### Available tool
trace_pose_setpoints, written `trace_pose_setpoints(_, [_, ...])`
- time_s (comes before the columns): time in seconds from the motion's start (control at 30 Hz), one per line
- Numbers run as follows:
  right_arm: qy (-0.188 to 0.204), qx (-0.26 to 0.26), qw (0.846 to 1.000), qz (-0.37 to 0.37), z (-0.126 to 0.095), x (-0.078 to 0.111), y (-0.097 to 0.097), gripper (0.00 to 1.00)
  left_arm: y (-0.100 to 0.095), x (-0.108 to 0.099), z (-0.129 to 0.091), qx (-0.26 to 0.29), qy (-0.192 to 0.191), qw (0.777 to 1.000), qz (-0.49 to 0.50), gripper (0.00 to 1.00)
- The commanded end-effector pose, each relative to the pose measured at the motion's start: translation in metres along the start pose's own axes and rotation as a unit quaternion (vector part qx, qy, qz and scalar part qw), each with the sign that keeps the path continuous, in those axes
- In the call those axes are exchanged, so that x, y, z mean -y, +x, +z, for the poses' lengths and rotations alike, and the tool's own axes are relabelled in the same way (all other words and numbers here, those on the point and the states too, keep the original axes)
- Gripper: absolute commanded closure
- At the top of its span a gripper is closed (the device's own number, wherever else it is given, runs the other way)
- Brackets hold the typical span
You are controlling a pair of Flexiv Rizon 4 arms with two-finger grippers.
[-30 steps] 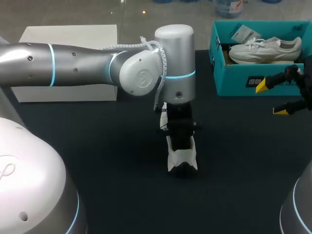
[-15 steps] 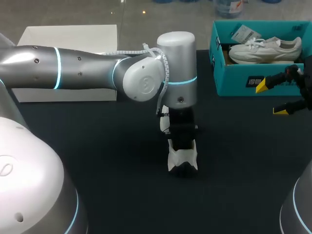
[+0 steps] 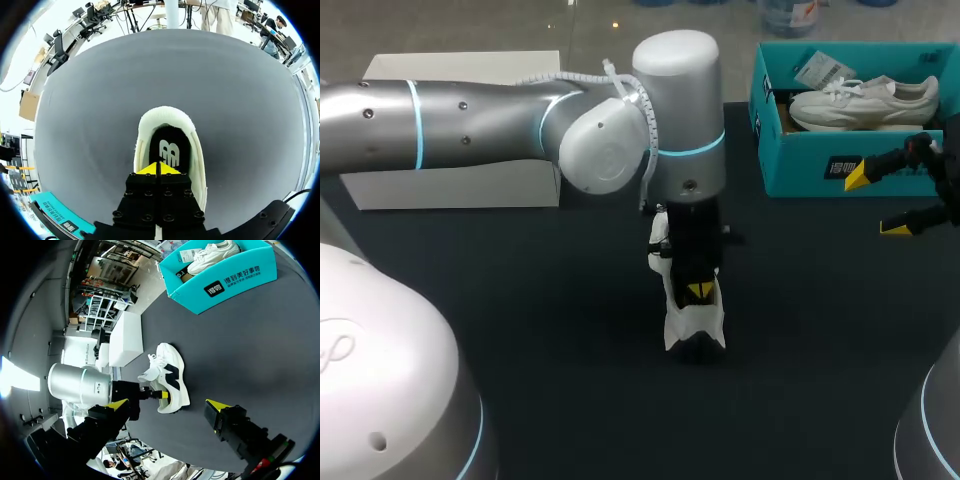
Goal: Take the shoe out of the shoebox, open the shoe tongue, remove and reinsert the insole, then place the shoe into the shoebox
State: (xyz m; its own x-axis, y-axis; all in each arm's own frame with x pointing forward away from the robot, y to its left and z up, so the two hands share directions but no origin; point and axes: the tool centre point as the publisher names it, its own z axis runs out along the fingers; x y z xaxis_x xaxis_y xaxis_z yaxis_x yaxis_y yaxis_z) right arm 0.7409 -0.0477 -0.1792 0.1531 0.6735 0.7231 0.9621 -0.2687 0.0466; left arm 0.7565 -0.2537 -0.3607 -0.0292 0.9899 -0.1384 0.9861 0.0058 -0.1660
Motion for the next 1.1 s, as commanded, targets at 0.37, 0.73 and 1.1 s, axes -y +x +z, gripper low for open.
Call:
trace_pose_setpoints(0.37, [-0.001, 0.002, 1.000, 0.001, 0.000, 0.001, 0.000, 0.00, -0.001, -0.019, -0.006, -0.005, -0.132, 0.991, 0.002, 1.00])
trace_pose_setpoints(0.73, [-0.001, 0.002, 1.000, 0.001, 0.000, 0.001, 0.000, 0.00, 0.009, -0.040, -0.022, -0.004, -0.164, 0.986, -0.022, 1.00])
trace_pose_setpoints(1.1, [-0.001, 0.002, 1.000, 0.001, 0.000, 0.001, 0.000, 0.00, 0.013, -0.040, -0.017, -0.014, -0.174, 0.984, -0.036, 0.47])
